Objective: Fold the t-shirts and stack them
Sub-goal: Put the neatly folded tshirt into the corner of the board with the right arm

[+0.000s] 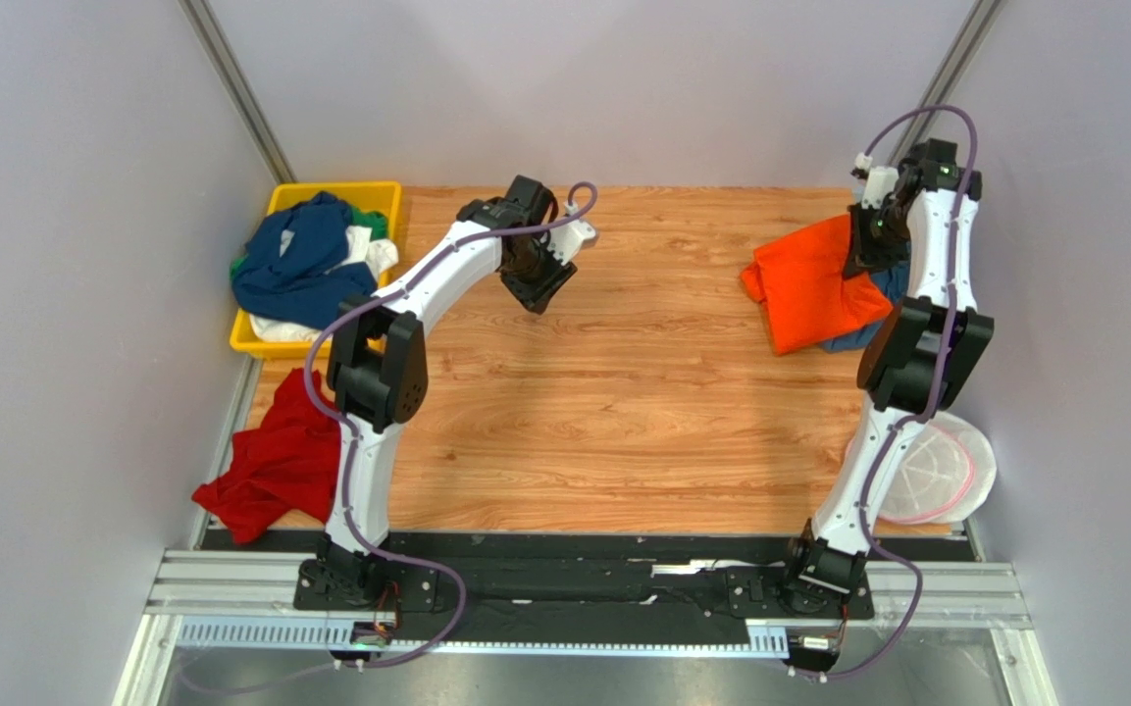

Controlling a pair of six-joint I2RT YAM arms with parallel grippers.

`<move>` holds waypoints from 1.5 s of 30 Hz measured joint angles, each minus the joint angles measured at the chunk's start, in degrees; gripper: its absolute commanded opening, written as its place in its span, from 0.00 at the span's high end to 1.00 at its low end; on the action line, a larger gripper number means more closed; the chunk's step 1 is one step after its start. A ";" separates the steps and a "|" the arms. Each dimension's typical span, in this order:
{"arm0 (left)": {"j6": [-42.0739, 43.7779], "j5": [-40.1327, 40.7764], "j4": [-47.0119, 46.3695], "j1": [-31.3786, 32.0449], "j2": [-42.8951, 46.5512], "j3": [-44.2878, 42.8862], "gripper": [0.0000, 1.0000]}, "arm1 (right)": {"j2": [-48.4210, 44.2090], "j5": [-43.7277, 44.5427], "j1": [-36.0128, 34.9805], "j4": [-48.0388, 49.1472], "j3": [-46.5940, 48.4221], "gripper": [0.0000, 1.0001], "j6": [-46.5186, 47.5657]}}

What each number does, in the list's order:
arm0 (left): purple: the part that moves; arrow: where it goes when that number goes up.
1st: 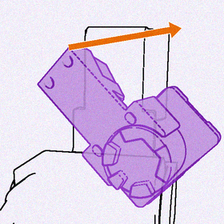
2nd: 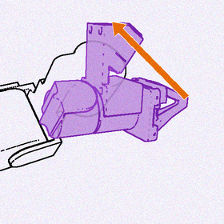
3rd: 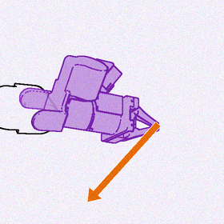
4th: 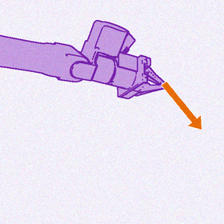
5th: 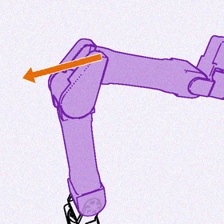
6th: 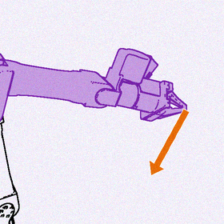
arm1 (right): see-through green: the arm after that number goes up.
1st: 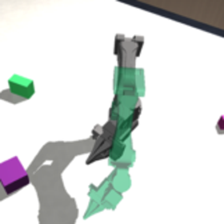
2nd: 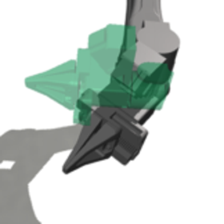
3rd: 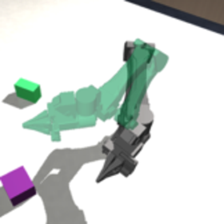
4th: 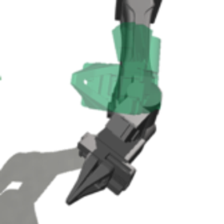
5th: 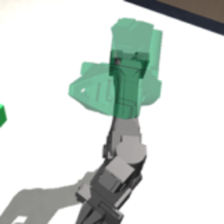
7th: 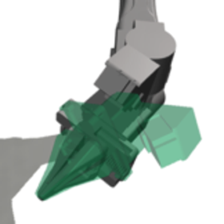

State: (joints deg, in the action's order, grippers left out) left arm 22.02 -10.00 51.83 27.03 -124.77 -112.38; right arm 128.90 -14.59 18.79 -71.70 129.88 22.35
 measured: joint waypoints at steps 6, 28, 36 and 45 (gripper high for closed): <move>-0.02 0.00 0.00 0.00 0.00 0.07 0.52 | 0.46 1.18 1.22 -0.50 2.54 1.00 0.92; 0.00 -0.02 0.24 0.39 0.00 0.63 0.53 | 0.44 -1.11 9.94 -1.03 4.74 1.00 1.38; 0.00 -0.02 0.26 0.70 0.00 0.63 0.53 | 0.44 -0.57 12.55 -0.20 4.74 1.00 2.14; 0.00 -0.13 0.59 0.94 -0.07 0.63 0.53 | 1.70 -0.46 11.89 4.02 1.95 1.00 2.97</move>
State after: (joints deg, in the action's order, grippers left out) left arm 22.02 -10.13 52.42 27.97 -124.84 -111.74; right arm 130.61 -15.05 30.68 -67.68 131.83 25.32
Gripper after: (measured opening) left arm 0.472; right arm 0.043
